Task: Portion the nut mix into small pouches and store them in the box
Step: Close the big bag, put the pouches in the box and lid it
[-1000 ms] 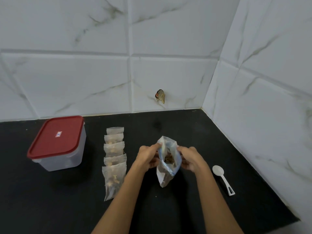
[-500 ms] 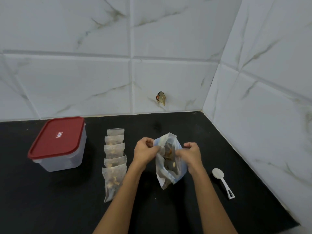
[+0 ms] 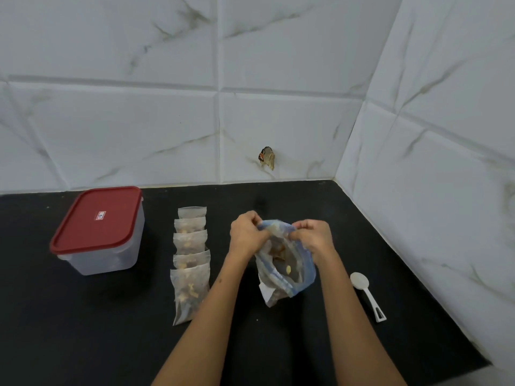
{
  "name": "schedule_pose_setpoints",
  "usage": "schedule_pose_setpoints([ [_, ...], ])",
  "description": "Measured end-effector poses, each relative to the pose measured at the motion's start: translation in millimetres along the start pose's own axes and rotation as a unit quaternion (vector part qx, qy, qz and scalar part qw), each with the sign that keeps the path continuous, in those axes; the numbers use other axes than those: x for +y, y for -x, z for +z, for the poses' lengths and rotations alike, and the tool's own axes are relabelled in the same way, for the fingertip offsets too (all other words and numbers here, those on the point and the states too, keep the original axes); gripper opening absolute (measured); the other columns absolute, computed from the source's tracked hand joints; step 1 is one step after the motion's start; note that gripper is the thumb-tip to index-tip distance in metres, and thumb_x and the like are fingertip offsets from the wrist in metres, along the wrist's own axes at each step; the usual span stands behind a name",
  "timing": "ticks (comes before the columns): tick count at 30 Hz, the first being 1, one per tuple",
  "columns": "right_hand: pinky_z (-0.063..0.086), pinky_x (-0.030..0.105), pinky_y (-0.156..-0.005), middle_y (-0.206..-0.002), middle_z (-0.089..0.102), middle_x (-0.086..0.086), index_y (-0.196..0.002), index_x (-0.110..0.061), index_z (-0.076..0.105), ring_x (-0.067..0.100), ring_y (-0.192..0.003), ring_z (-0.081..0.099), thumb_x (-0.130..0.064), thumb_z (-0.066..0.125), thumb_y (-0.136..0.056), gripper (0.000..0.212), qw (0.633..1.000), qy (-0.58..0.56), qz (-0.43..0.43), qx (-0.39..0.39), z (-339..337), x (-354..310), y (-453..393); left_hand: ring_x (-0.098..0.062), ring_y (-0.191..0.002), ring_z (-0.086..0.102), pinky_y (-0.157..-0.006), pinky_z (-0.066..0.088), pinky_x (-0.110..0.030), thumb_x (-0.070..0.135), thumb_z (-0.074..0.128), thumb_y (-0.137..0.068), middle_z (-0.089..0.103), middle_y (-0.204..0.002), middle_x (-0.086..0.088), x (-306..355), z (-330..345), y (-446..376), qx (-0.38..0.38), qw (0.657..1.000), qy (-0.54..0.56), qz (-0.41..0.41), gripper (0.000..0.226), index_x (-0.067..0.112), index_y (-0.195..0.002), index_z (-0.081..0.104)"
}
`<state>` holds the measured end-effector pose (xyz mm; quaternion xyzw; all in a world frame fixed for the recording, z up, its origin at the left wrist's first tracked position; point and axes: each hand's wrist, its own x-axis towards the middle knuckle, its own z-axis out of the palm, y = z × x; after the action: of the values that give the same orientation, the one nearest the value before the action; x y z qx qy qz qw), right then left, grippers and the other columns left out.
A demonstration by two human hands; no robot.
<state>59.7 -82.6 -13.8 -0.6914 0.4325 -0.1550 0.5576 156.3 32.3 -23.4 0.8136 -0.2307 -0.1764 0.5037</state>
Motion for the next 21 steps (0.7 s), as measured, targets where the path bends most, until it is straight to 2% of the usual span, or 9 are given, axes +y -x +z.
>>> schedule_pose_setpoints([
  [3,0.043,0.024,-0.056,-0.076,0.062,-0.001,-0.068,-0.018,0.059,0.015,-0.073,0.059,0.003,0.062,-0.077,0.023,0.976,0.153,-0.108,0.113,8.9,-7.8,4.8,-0.007,-0.067,0.048,-0.056,0.039,-0.018,0.006,0.058,-0.087,0.051,-0.08,0.001,4.6,4.5,4.1,0.01,0.996,-0.054,0.069,0.017,0.016,-0.085,0.045],
  [5,0.04,0.022,-0.057,-0.078,0.057,-0.003,-0.076,-0.019,0.056,0.014,-0.076,0.056,-0.001,0.062,-0.079,0.019,0.966,0.184,-0.14,0.113,13.4,-11.1,5.5,-0.008,-0.07,0.053,-0.06,0.047,-0.021,0.011,0.057,-0.091,0.053,-0.085,0.0,4.4,6.9,4.6,0.005,0.995,-0.057,0.077,0.016,0.017,-0.094,0.042],
  [9,0.046,0.027,-0.07,-0.09,0.056,-0.003,-0.091,-0.023,0.053,0.013,-0.086,0.057,-0.024,0.072,-0.077,0.023,0.981,0.164,-0.092,0.052,13.7,-14.2,3.8,-0.009,-0.077,0.057,-0.065,0.05,-0.021,0.021,0.055,-0.094,0.056,-0.094,0.0,3.0,5.7,3.4,-0.013,0.998,-0.014,0.056,0.021,0.016,-0.11,0.042],
  [11,0.045,0.028,-0.072,-0.093,0.058,-0.001,-0.094,-0.021,0.054,0.015,-0.089,0.058,-0.022,0.072,-0.078,0.023,0.982,0.165,-0.084,0.028,9.7,-16.4,2.6,-0.01,-0.084,0.058,-0.068,0.048,-0.02,0.021,0.057,-0.094,0.06,-0.101,0.001,2.0,3.7,2.8,-0.011,0.997,-0.035,0.071,0.025,0.015,-0.118,0.05],
  [14,0.048,0.028,-0.071,-0.09,0.061,0.002,-0.092,-0.017,0.056,0.018,-0.087,0.061,-0.013,0.067,-0.081,0.016,0.967,0.201,-0.136,0.079,9.6,-18.3,2.8,-0.014,-0.08,0.062,-0.067,0.051,-0.025,0.02,0.05,-0.097,0.068,-0.097,-0.003,3.4,2.6,3.6,0.043,0.98,-0.151,0.123,0.017,0.016,-0.108,0.063],
  [16,0.046,0.023,-0.064,-0.083,0.058,0.0,-0.085,-0.016,0.055,0.014,-0.077,0.059,-0.008,0.065,-0.081,0.014,0.94,0.243,-0.203,0.129,15.7,-19.9,7.3,-0.019,-0.084,0.065,-0.072,0.054,-0.032,0.022,0.047,-0.098,0.069,-0.097,-0.004,7.1,5.8,4.0,0.084,0.966,-0.193,0.148,0.022,0.017,-0.113,0.062],
  [18,0.042,0.02,-0.061,-0.078,0.056,-0.002,-0.08,-0.017,0.054,0.01,-0.069,0.054,-0.008,0.065,-0.082,0.014,0.922,0.252,-0.264,0.126,22.8,-18.4,8.6,-0.021,-0.099,0.065,-0.084,0.054,-0.035,0.025,0.051,-0.097,0.066,-0.112,-0.006,9.6,9.1,3.6,0.086,0.975,-0.146,0.144,0.035,0.016,-0.131,0.051],
  [21,0.048,0.022,-0.069,-0.089,0.059,-0.003,-0.093,-0.021,0.054,0.008,-0.078,0.057,-0.023,0.072,-0.082,0.021,0.952,0.149,-0.254,0.079,20.6,-13.0,10.4,-0.027,-0.12,0.054,-0.099,0.048,-0.04,0.034,0.063,-0.09,0.053,-0.133,-0.013,9.2,6.6,1.2,0.037,0.999,0.019,0.028,0.07,0.011,-0.146,0.028],
])
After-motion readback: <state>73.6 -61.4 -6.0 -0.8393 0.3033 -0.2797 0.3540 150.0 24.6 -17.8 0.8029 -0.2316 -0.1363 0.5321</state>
